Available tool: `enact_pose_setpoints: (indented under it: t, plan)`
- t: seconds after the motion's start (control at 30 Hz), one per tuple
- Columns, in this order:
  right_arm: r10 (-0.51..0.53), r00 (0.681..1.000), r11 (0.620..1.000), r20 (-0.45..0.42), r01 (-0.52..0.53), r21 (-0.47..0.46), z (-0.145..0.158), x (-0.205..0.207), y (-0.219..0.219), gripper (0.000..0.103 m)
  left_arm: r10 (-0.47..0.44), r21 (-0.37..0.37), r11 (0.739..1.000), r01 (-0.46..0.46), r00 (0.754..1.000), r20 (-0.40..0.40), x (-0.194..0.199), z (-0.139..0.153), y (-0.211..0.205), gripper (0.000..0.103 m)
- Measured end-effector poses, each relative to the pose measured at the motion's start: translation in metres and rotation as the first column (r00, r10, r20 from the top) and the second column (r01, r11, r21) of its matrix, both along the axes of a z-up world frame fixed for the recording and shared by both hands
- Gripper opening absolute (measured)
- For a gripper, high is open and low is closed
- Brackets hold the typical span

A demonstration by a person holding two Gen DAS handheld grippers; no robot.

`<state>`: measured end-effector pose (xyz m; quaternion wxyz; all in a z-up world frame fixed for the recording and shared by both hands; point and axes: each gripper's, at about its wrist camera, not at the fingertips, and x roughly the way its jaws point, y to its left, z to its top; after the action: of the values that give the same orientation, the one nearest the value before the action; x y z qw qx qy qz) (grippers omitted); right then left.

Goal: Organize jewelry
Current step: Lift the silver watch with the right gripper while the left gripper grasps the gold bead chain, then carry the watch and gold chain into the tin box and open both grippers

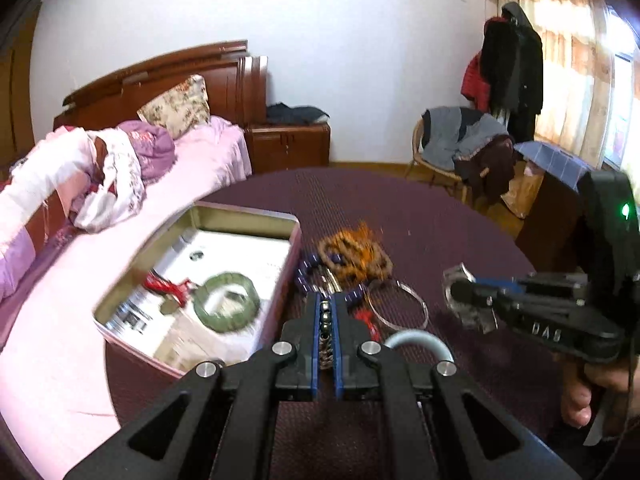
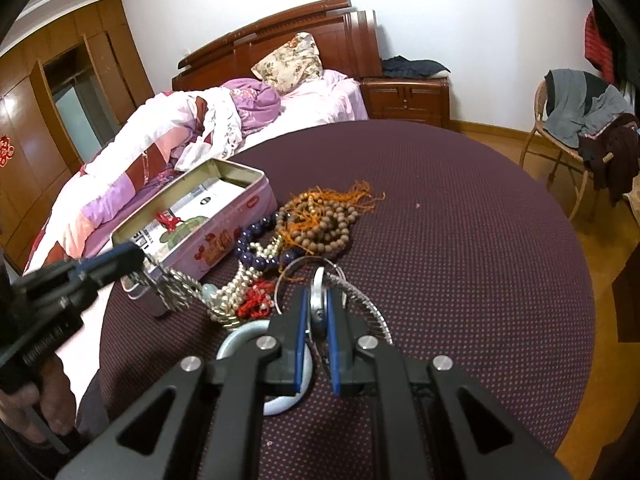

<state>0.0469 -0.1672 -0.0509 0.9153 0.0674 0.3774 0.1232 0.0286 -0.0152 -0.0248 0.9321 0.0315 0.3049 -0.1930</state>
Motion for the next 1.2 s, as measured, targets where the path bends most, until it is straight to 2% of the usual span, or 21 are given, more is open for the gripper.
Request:
enact_pose_setpoints:
  t: [0.33, 0.67, 0.97, 1.2]
  plan:
    - [0.033, 0.998, 0.999, 0.058, -0.032, -0.023, 0.027, 0.017, 0.010, 0.013, 0.045, 0.004, 0.999, -0.046, 0.995, 0.087, 0.014, 0.031, 0.018, 0.004]
    - [0.096, 0.989, 0.995, 0.108, -0.093, -0.039, 0.046, 0.041, 0.036, 0.013, 0.097, 0.025, 0.995, -0.102, 0.985, 0.139, 0.032, 0.044, 0.037, 0.004]
    - [0.165, 0.978, 0.986, 0.124, -0.160, -0.049, 0.056, 0.065, 0.067, 0.013, 0.148, 0.038, 0.987, -0.154, 0.979, 0.139, 0.050, 0.042, 0.055, 0.004]
    - [0.202, 0.972, 0.979, 0.122, -0.199, -0.042, 0.058, 0.083, 0.088, 0.013, 0.197, 0.036, 0.979, -0.202, 0.975, 0.103, 0.067, 0.031, 0.072, 0.004]
